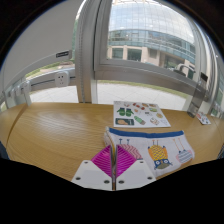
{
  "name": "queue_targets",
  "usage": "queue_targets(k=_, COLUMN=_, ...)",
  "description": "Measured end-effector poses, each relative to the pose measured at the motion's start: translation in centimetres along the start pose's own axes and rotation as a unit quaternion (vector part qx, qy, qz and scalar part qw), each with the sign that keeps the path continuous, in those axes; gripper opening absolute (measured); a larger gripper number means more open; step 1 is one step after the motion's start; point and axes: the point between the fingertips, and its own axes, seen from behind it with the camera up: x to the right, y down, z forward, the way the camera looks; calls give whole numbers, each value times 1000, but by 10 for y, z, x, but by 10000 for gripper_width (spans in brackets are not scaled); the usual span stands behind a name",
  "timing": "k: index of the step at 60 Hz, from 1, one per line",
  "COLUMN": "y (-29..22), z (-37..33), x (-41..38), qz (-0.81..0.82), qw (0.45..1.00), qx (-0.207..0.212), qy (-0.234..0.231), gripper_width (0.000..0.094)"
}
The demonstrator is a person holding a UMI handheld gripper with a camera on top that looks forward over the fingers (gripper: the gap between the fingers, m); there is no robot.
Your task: Fold towel
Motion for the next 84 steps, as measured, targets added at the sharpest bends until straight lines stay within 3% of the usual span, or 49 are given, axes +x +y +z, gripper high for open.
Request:
queue_targets(k=13, y=-47, z=-46, x=20, qz=69, qw=994, qx=33, qy=-84, gripper_width=27)
queue_targets(k=25, y=-75, z=-65, x=129, qz=92, qw=992, qx=64, qy=-65, gripper_width=27)
queue_targets(k=31, y=-58, z=-48, x=187, qz=96, qw=993, qx=51, qy=-47, gripper_width=29)
queue_targets(k=36, y=-36, z=-25, x=229, qz=87, qw=995, qx=41, qy=-29, gripper_width=117)
queue_targets(k=41, y=-15, z=-3, x=279, qz=58, qw=997, qx=37, qy=22, gripper_width=352)
queue_targets(k=44, y=-5, z=4, x=297, qz=38, qw=998, qx=34, qy=39, gripper_width=393)
queue_targets(k=53, y=-2, z=-14, x=310, qz=53, qw=998, qx=41, qy=4, gripper_width=528)
queue_targets(k=64, y=-25, z=-73, x=301, qz=68, qw=993, qx=89, qy=-38, gripper_width=695)
queue_targets(k=74, y=-33, z=-132, x=279, qz=72, qw=989, qx=121, qy=-49, gripper_width=764)
queue_targets(k=84, y=-10, z=-170, x=258, qz=60, qw=988, qx=135, qy=-39, gripper_width=771)
